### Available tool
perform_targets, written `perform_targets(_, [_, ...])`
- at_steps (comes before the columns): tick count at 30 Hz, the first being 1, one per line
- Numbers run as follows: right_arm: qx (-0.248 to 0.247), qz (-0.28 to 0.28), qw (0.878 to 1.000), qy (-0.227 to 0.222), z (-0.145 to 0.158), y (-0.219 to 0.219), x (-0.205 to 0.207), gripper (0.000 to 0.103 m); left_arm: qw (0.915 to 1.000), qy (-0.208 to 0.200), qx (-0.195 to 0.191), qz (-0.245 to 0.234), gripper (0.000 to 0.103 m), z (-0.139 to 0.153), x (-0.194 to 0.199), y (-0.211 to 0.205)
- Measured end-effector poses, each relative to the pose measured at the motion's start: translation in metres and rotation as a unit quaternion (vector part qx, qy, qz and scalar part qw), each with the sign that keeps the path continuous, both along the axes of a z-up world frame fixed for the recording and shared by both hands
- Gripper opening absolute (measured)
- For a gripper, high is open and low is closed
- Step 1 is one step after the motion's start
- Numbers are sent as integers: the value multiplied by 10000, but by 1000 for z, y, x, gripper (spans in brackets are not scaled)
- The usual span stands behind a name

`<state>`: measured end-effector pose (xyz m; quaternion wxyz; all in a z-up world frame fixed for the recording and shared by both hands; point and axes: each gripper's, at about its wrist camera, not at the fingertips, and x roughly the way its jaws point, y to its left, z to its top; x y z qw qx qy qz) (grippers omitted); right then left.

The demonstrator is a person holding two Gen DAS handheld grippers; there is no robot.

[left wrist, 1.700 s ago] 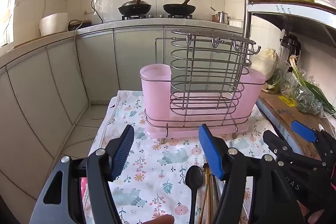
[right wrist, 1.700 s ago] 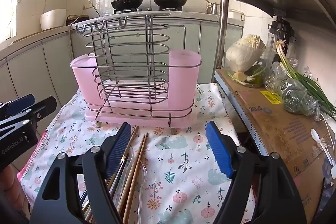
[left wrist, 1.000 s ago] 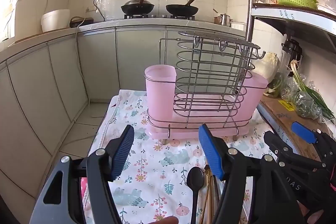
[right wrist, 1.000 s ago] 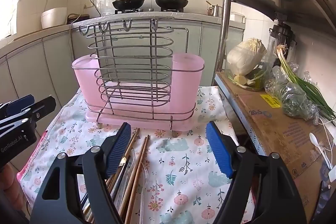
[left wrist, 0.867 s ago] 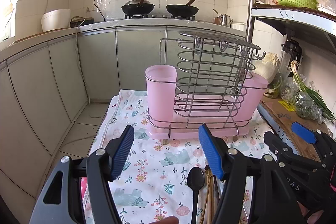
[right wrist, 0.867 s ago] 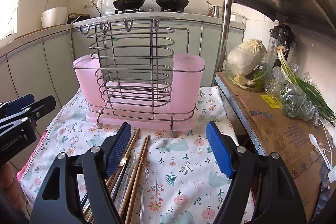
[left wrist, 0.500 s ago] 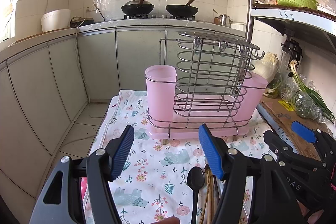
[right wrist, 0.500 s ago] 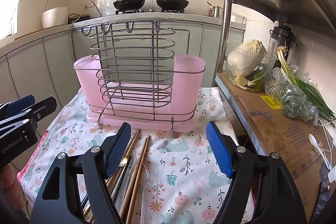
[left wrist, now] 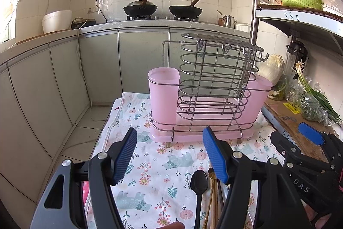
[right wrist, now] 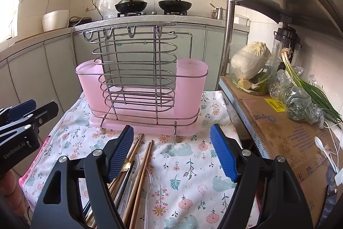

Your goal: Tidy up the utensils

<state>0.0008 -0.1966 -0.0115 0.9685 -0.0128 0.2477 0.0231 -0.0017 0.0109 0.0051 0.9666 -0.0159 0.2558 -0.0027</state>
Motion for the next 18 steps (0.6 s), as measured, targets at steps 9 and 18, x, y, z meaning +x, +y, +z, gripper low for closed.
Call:
perform_targets(9, [113,-90,9995,-281,9,-3,-9,74,10000,12,-4,-3,64,1,-1,0])
perform_targets(18, [125,-110,9992,-372,15,-5,-11,74,10000,29,-5,-7,64,-1,-3,0])
